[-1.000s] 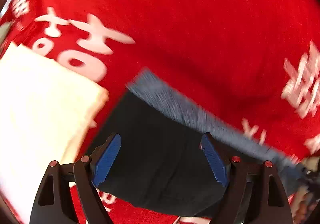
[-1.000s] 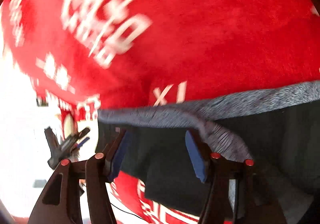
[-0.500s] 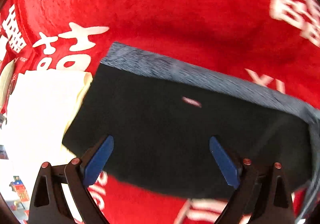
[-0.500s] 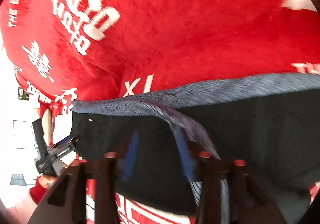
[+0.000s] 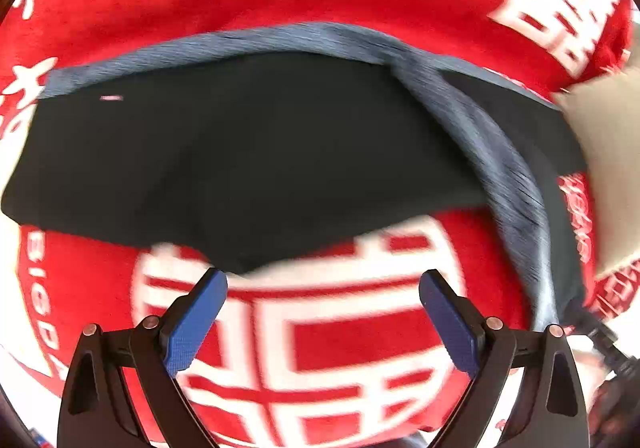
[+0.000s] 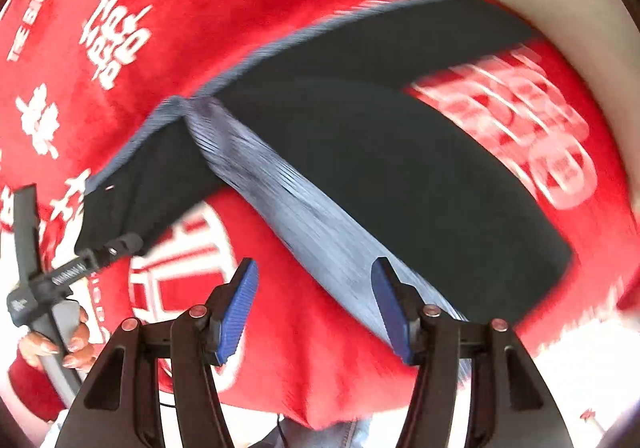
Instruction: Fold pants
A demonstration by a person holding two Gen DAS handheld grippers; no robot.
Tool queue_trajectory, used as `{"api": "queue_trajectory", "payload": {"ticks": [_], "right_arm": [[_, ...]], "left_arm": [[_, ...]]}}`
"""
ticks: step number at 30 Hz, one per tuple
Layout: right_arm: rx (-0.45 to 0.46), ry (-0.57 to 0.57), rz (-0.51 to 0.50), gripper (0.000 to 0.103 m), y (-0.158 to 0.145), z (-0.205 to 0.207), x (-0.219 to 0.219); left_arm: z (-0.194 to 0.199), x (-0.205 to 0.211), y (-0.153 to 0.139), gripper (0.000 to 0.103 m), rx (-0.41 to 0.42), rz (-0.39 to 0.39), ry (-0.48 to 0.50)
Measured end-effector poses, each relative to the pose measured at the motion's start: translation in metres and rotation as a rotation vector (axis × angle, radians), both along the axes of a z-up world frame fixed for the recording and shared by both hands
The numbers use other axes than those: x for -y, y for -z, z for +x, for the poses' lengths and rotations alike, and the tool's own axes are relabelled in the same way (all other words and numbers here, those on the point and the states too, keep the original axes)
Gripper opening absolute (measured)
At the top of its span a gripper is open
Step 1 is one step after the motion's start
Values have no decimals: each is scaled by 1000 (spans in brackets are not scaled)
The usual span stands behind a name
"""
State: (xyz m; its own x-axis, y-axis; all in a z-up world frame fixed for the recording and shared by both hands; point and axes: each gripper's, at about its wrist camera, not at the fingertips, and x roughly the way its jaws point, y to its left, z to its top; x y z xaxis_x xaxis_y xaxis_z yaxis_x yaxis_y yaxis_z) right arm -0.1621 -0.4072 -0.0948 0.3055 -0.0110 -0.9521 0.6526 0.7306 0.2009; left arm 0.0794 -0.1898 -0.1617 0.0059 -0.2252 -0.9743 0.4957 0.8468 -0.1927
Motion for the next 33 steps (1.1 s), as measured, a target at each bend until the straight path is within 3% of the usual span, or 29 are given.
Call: {"api": "queue_trajectory", "payload": {"ticks": [9,13,17,20,21,23,26,33], "right_arm": [[-48,176,-27,63,24,-102,2],[-30,204,8,63,35,-119,10],[50,174,81,59,43,-119,21],[82,111,132,35,47,-108,25],[73,97,152,6,49,-105,26],[47,78,205,4,49,-100,32],[93,35,257,3,25,-90,49],[234,-68,210,3,-65,-25,139]], "left_arm": [[-62,17,-4,97,-18,-13,124],[-65,28,4,97,-35,-10,140],[-75,51,11,97,-36,10,160],[-79,69,17,97,-50,21,153],[-81,74,18,97,-52,28,151],[-82,86,20,97,-64,48,144],[-80,102,18,97,-57,63,134],[-50,129,-4,97,-10,80,34]]}}
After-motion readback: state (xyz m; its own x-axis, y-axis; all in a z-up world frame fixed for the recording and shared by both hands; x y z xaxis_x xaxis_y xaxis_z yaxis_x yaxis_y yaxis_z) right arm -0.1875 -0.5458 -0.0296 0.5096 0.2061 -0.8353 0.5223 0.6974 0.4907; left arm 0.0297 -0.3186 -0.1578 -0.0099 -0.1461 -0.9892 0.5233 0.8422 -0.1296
